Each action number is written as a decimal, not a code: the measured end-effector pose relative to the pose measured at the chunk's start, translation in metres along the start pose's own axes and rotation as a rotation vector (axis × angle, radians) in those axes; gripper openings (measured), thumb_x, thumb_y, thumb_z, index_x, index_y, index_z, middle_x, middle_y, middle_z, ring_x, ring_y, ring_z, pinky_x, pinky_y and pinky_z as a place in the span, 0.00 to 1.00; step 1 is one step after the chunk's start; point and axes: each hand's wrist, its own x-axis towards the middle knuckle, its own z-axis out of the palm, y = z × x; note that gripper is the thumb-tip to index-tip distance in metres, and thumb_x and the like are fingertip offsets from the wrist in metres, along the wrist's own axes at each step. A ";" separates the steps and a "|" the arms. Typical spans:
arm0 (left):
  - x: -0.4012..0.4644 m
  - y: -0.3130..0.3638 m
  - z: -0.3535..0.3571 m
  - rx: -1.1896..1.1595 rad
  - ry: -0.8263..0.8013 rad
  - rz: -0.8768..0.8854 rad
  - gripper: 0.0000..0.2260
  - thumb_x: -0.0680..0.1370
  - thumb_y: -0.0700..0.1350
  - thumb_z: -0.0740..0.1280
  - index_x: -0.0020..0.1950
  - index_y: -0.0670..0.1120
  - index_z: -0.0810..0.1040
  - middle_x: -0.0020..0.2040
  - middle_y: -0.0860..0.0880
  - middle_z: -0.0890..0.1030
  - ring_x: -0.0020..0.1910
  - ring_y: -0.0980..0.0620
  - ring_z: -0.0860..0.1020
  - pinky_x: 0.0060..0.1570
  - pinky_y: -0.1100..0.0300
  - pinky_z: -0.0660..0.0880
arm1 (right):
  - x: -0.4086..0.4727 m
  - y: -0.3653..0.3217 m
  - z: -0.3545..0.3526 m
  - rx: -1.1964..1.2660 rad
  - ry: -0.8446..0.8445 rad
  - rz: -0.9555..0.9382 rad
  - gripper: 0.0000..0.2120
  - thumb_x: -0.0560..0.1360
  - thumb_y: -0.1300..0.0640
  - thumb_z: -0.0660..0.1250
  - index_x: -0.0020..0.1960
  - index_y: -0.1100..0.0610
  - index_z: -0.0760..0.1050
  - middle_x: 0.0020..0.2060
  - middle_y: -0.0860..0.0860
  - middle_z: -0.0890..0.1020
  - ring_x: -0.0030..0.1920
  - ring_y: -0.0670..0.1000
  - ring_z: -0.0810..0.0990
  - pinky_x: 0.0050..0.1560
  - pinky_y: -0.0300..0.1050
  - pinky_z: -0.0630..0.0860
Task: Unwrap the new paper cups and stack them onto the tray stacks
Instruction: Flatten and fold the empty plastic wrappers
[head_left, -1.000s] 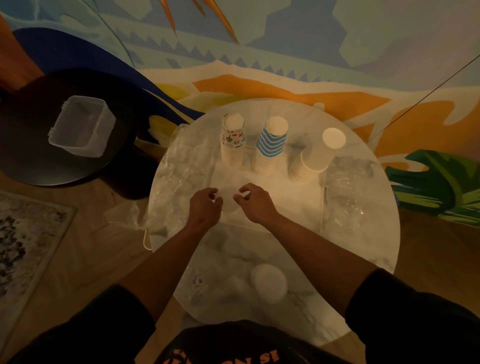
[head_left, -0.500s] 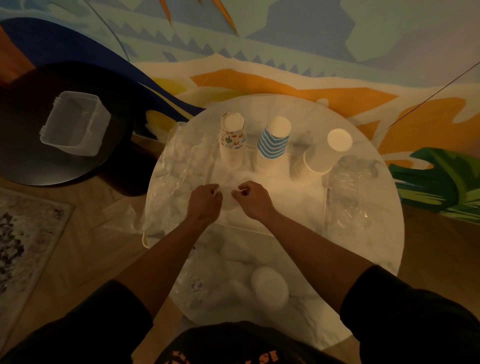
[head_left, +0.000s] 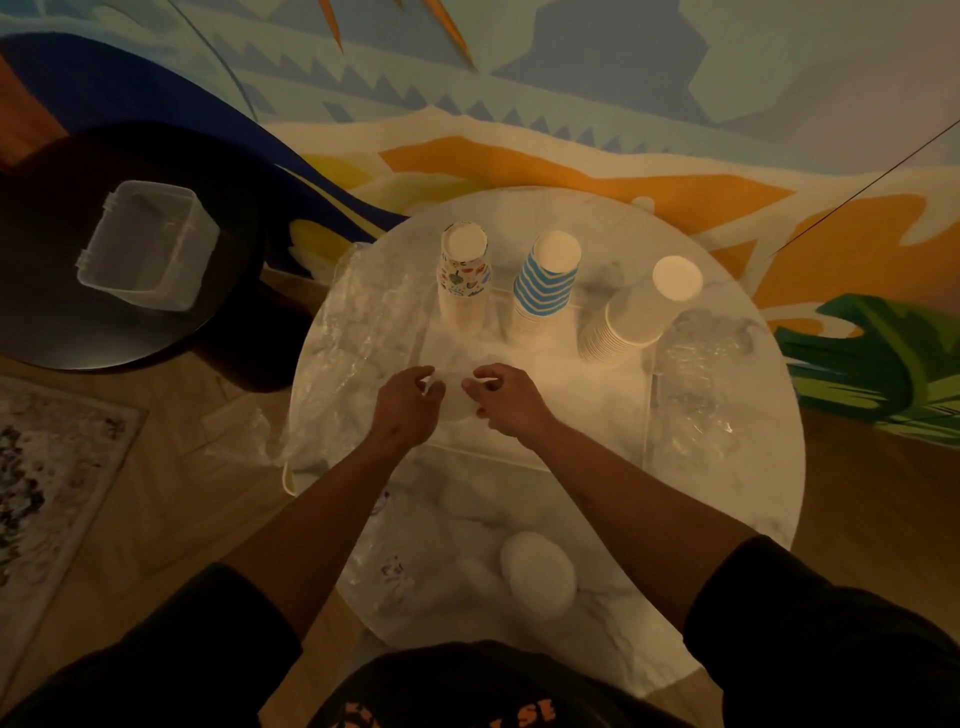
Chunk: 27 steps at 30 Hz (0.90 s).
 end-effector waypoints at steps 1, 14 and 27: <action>-0.001 0.001 0.000 -0.028 -0.004 -0.023 0.18 0.81 0.48 0.68 0.70 0.46 0.77 0.57 0.44 0.83 0.45 0.42 0.84 0.47 0.42 0.83 | -0.001 0.000 0.000 0.006 -0.001 0.002 0.19 0.76 0.46 0.73 0.62 0.54 0.79 0.49 0.55 0.85 0.44 0.59 0.86 0.38 0.46 0.79; -0.002 0.006 0.006 -0.283 -0.063 -0.215 0.16 0.85 0.47 0.61 0.72 0.48 0.75 0.61 0.43 0.79 0.46 0.40 0.84 0.39 0.46 0.84 | -0.007 0.000 -0.006 0.138 -0.042 0.050 0.17 0.81 0.50 0.67 0.67 0.55 0.76 0.55 0.55 0.84 0.44 0.54 0.84 0.42 0.50 0.80; -0.017 0.006 -0.003 -0.162 -0.023 -0.140 0.17 0.84 0.49 0.62 0.72 0.45 0.71 0.63 0.44 0.77 0.47 0.46 0.82 0.38 0.50 0.84 | -0.025 0.006 -0.034 0.189 -0.024 0.060 0.14 0.83 0.53 0.62 0.65 0.57 0.77 0.56 0.53 0.82 0.53 0.54 0.84 0.49 0.48 0.79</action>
